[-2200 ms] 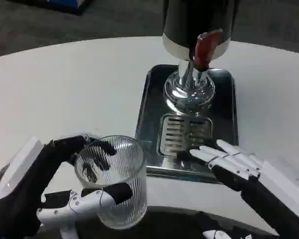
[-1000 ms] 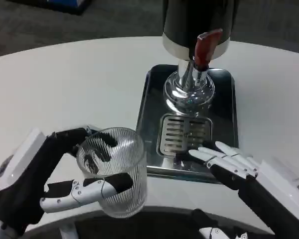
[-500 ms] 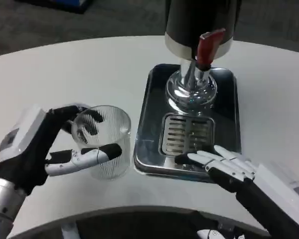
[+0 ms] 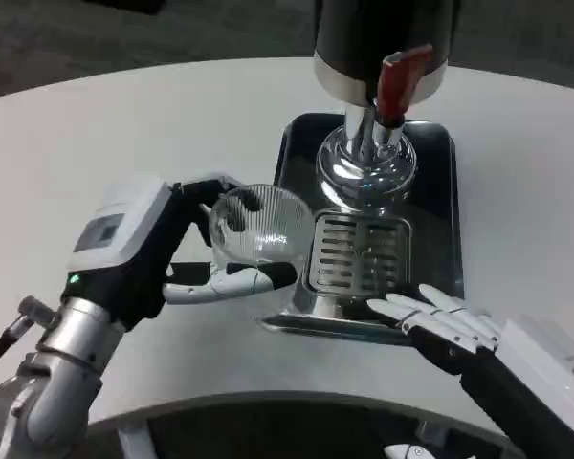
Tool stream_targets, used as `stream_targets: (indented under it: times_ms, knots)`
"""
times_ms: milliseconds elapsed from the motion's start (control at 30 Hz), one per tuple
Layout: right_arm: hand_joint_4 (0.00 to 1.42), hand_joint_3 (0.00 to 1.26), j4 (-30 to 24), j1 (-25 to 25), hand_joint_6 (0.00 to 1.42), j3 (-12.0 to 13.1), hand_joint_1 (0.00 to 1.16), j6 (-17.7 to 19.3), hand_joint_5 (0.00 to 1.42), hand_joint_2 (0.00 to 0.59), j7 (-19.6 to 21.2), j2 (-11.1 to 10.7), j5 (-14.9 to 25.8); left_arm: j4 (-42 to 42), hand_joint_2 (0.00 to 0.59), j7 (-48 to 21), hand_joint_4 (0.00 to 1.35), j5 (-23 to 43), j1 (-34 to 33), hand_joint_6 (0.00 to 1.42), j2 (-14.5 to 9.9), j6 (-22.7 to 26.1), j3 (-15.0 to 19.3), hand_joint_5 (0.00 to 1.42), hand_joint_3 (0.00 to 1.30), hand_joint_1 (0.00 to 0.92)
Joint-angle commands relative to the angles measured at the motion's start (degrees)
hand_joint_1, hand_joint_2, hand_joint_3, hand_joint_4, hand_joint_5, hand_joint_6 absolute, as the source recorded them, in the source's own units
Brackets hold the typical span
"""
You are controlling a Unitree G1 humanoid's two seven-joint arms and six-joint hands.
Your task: Grasp the cup under the faucet to collect the drink, then remove the cup.
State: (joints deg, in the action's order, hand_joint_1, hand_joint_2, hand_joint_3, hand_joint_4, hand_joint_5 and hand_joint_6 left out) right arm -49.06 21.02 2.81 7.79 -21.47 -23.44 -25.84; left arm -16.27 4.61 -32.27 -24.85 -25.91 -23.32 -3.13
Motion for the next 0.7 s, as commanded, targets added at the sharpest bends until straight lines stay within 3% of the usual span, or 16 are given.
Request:
stream_targets:
  times_ms: [33,300,700]
  knots:
    - [0.13,0.19,-0.37,1.13,0.06,0.8,0.51,0.96,0.05,0.441,0.46,0.01,0.09,-5.48,0.079,3.1,0.72,-1.61,-4.75,0.52,1.03,-0.84,-2.72,0.71,0.72,0.663]
    - [0.13,0.19,-0.39,1.77,0.06,1.51,0.51,1.31,0.05,0.441,0.41,0.05,0.32,-14.29,0.077,6.08,0.72,-2.54,-10.78,0.52,3.45,-0.36,-6.38,0.71,0.72,0.656]
    - [0.13,0.19,-0.54,1.81,0.08,2.44,0.51,0.93,0.05,0.441,0.13,0.03,0.98,-19.49,0.079,9.74,0.73,-4.19,-15.64,0.52,6.12,1.19,-11.13,0.72,0.72,0.636]
